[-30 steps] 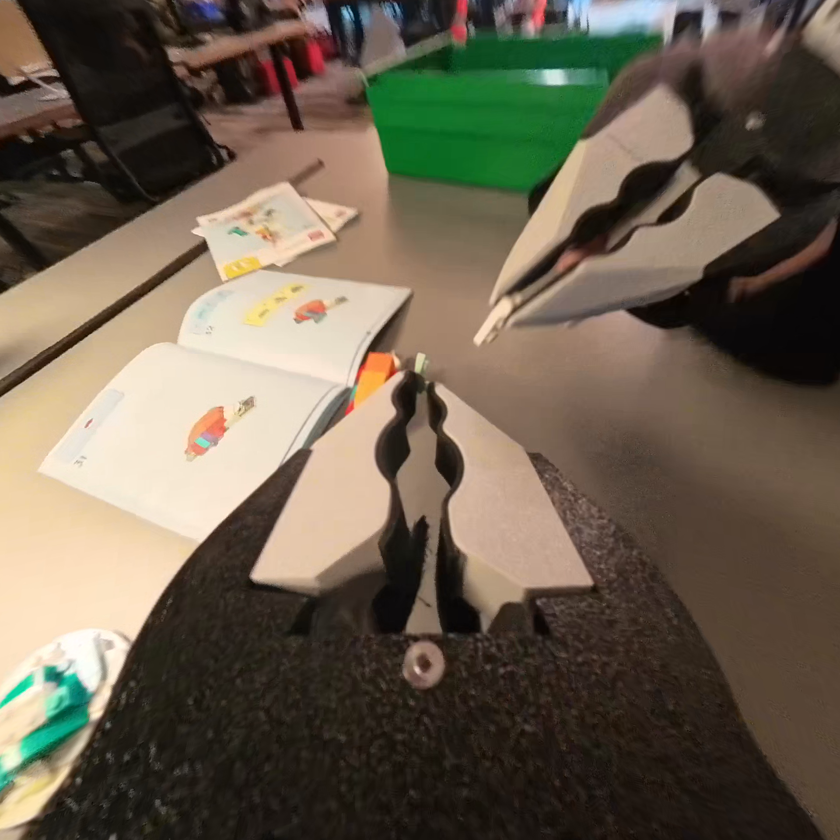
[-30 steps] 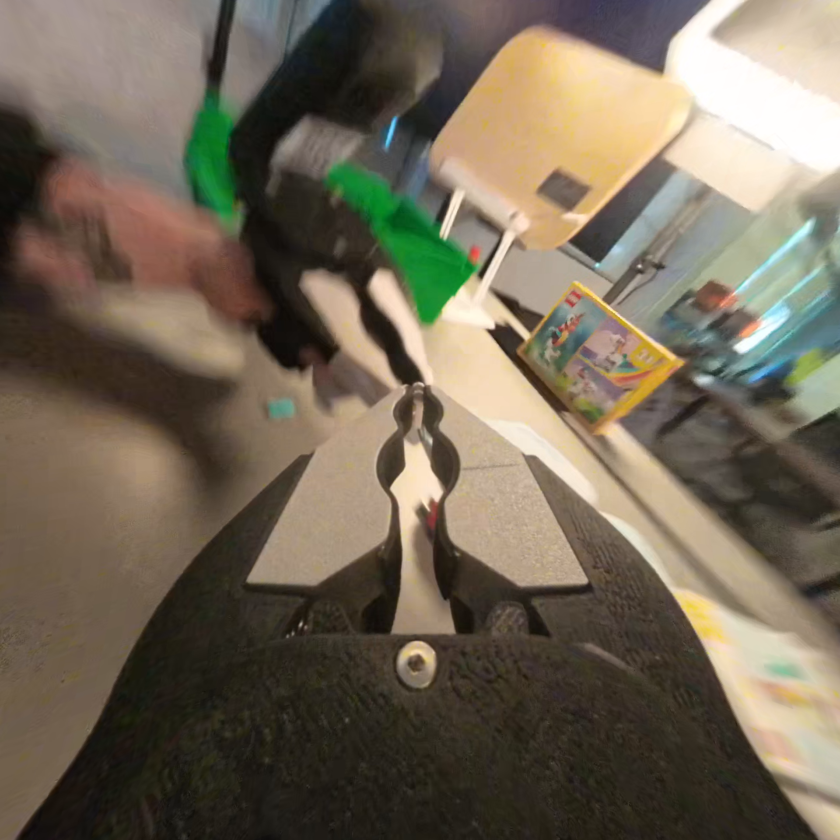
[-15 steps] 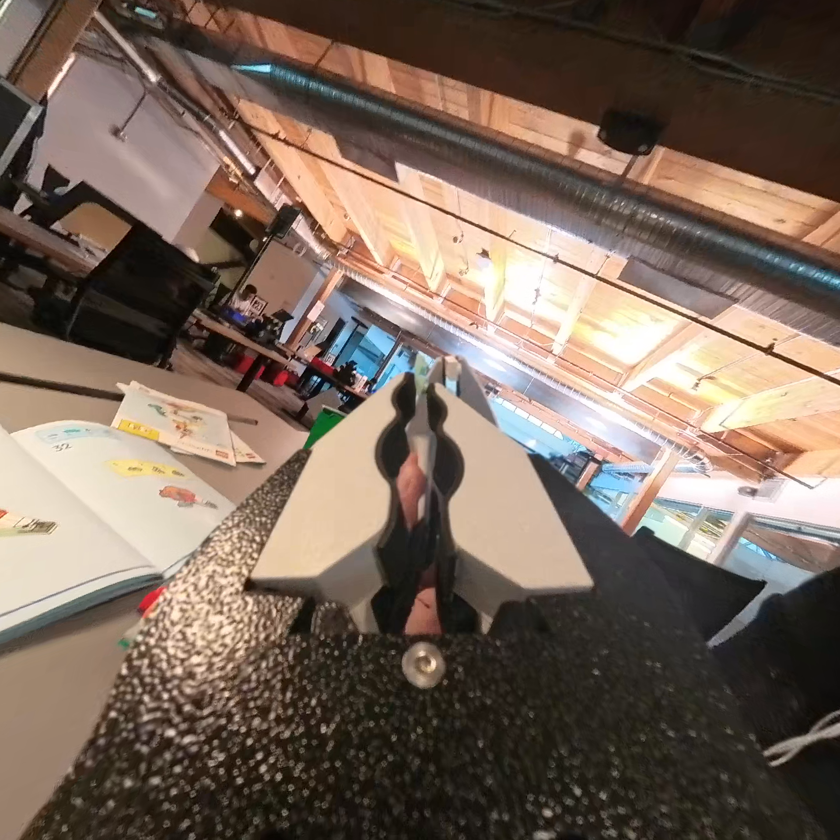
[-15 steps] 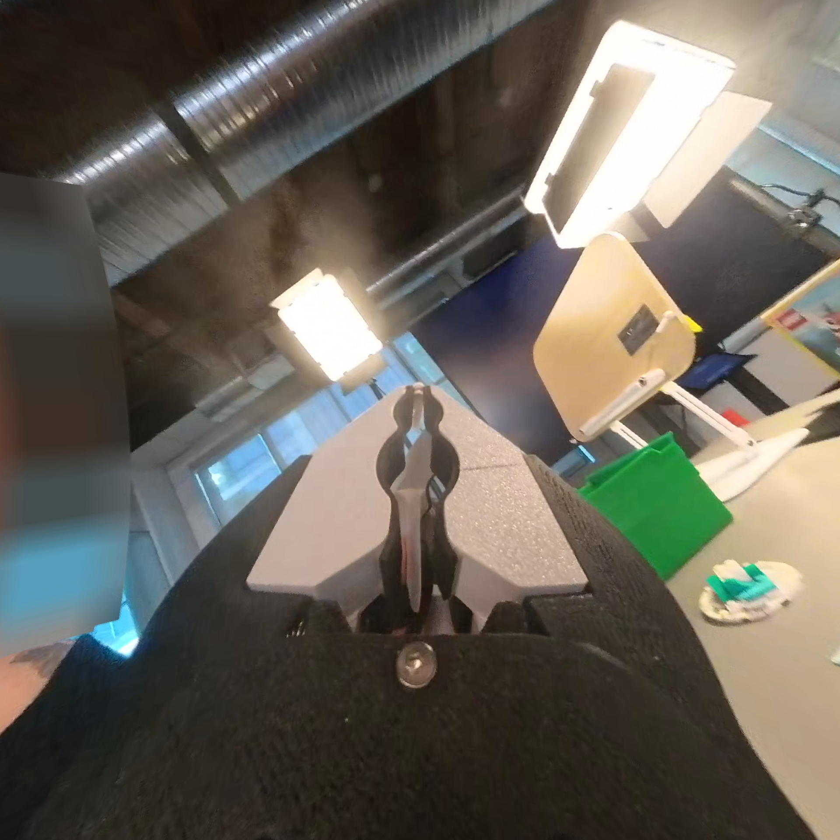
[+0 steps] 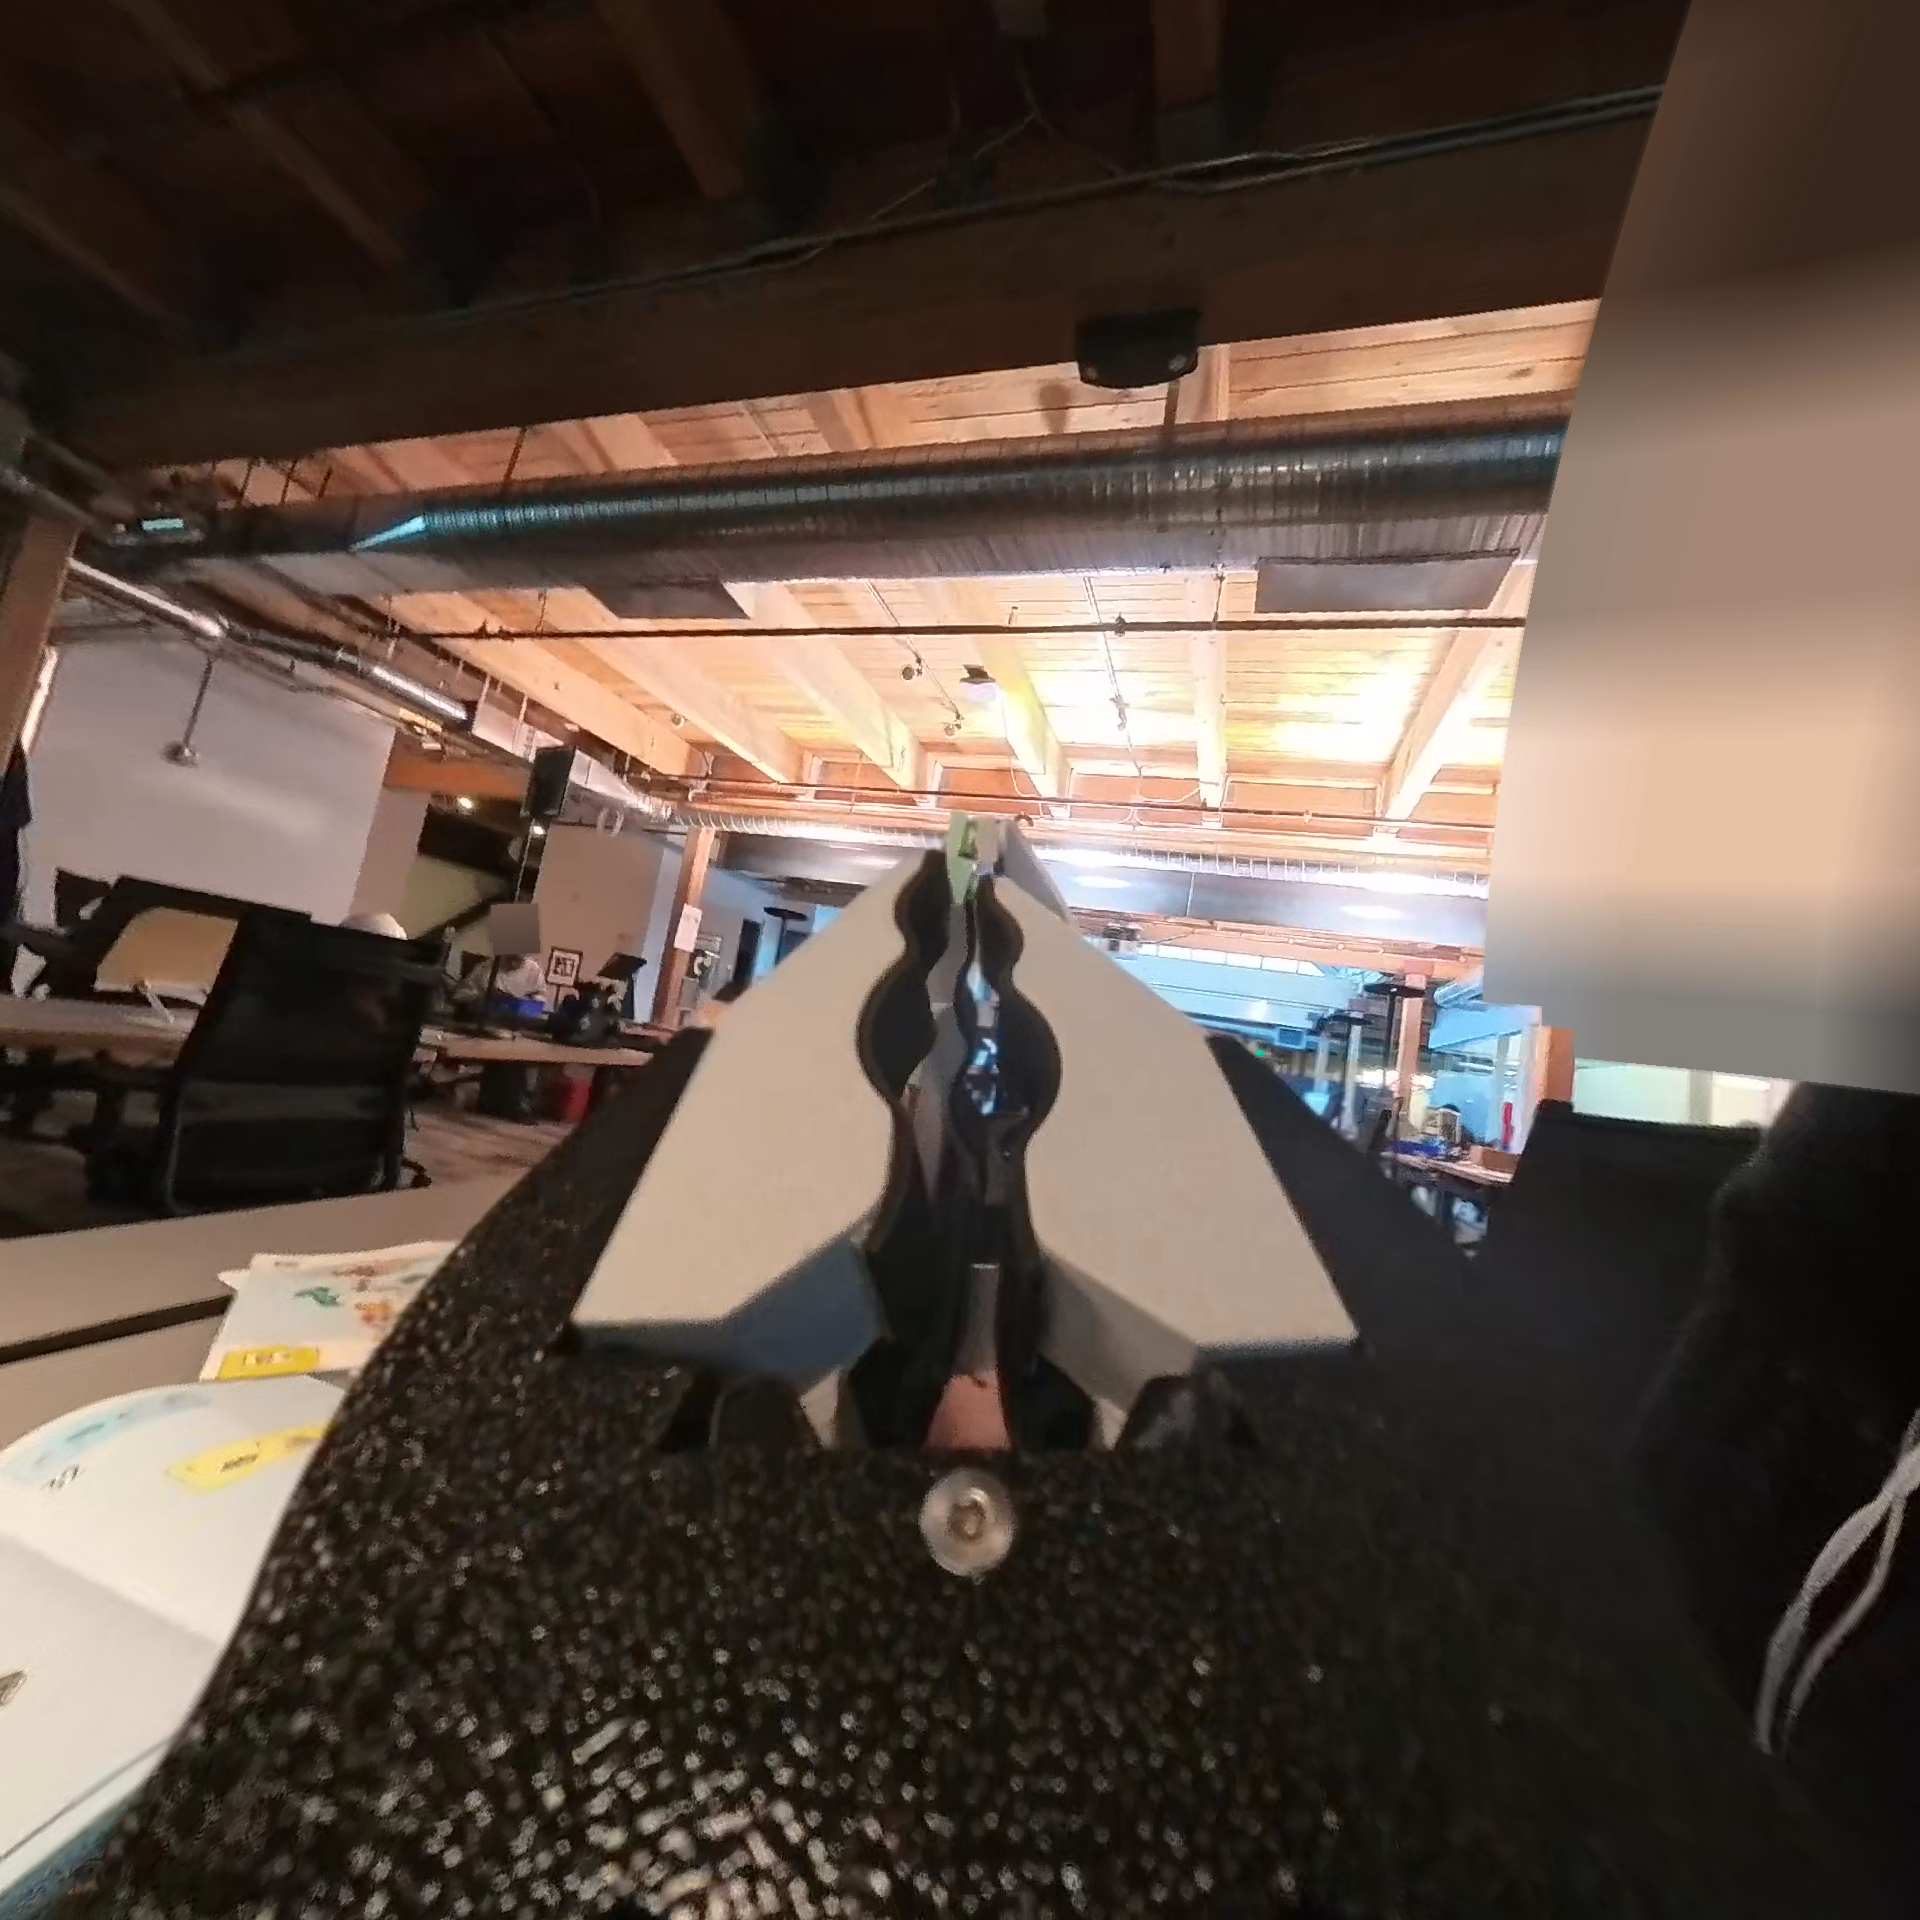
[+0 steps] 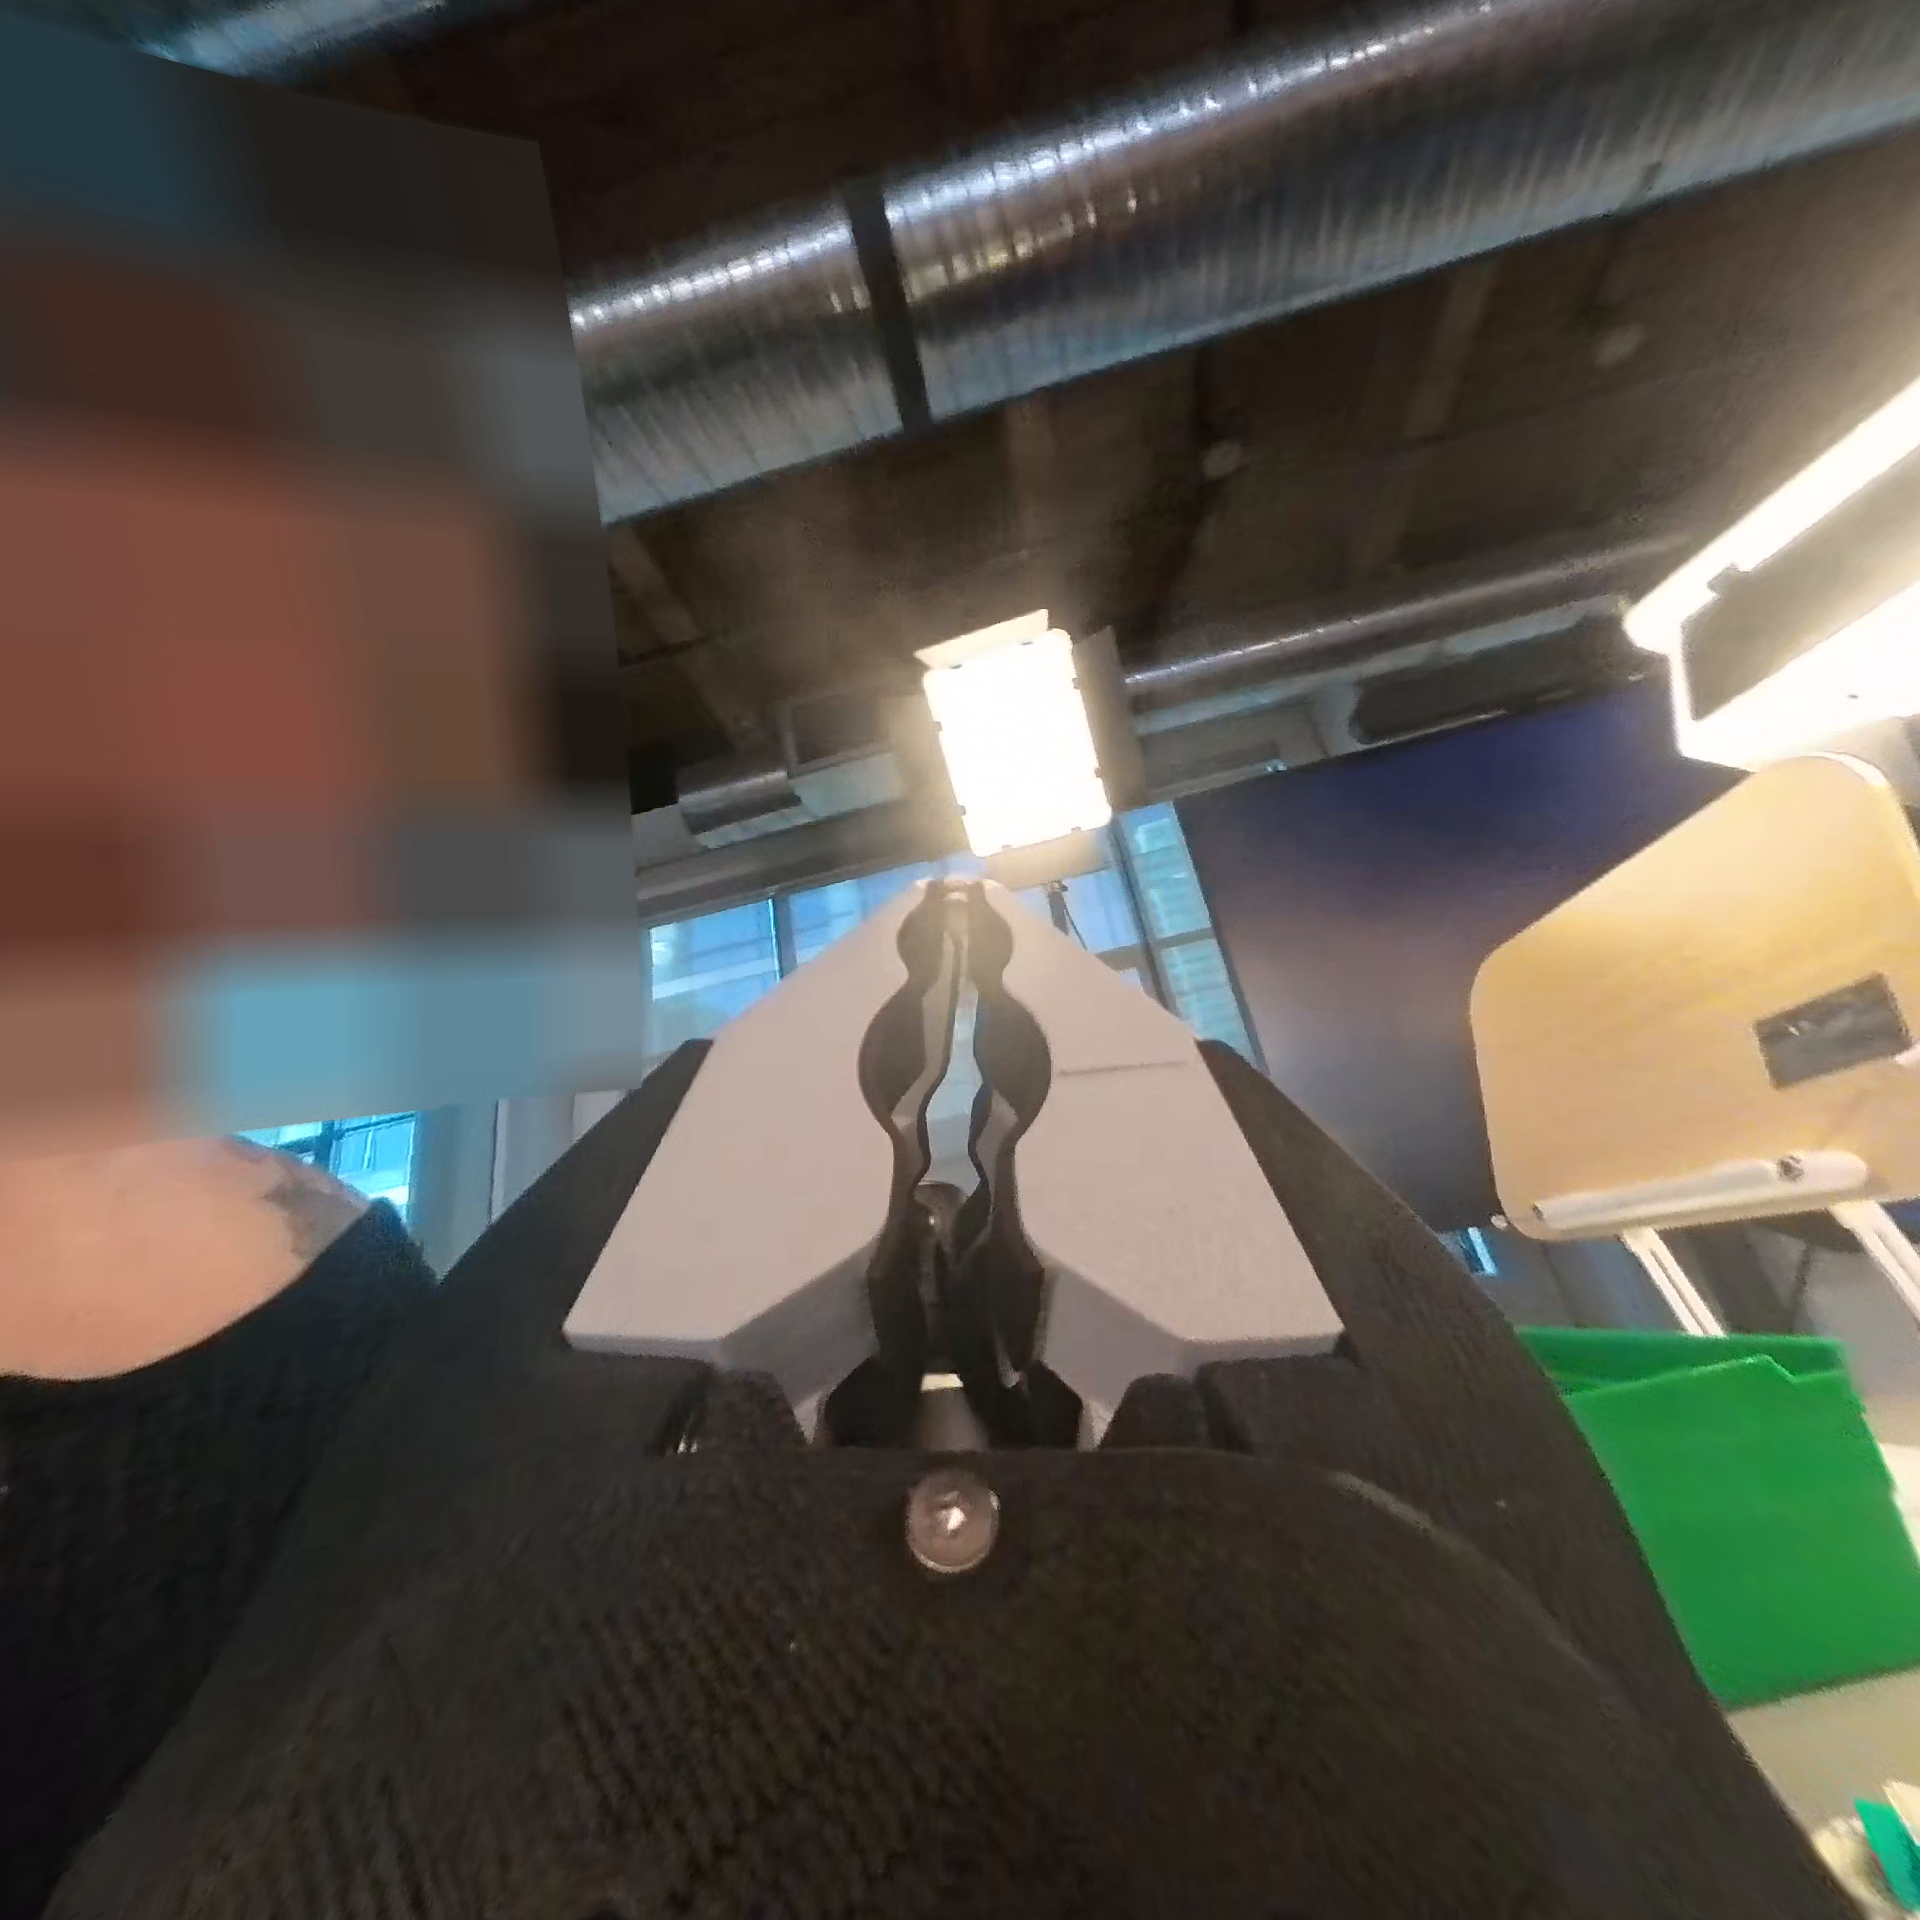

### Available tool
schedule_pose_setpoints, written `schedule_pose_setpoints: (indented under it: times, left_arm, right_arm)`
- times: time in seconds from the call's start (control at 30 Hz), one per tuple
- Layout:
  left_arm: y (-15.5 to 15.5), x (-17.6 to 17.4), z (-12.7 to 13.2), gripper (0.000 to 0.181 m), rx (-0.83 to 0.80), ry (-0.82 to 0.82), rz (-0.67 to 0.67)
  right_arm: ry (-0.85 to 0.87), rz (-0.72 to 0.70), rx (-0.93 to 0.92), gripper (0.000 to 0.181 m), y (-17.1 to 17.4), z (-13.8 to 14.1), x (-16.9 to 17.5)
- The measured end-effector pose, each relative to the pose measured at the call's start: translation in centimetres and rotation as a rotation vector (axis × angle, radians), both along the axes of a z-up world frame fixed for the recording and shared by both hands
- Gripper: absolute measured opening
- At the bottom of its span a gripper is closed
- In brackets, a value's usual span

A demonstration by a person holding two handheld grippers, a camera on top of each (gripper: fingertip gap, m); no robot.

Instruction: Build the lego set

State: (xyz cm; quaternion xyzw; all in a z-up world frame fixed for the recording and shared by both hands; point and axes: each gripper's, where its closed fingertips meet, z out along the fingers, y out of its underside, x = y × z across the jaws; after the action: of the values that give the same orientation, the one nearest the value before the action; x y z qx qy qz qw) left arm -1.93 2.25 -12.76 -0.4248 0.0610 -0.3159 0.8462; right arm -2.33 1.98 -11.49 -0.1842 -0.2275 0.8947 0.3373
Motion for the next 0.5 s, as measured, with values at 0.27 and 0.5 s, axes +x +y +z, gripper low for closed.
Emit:
schedule_pose_setpoints:
  times: [0.27, 0.5]
  left_arm:
    - [-0.8, 0.6, 0.4, 0.003, 0.055, 0.115, 0.106]
    - [-0.7, 0.8, 0.2, 0.004, 0.052, 0.235, 0.247]
  right_arm:
    - [0.048, -0.058, 0.071, 0.003, -1.0, 0.3, 0.7]
    - [0.053, -0.212, 0.186, 0.002, -1.1, 0.2, 0.9]
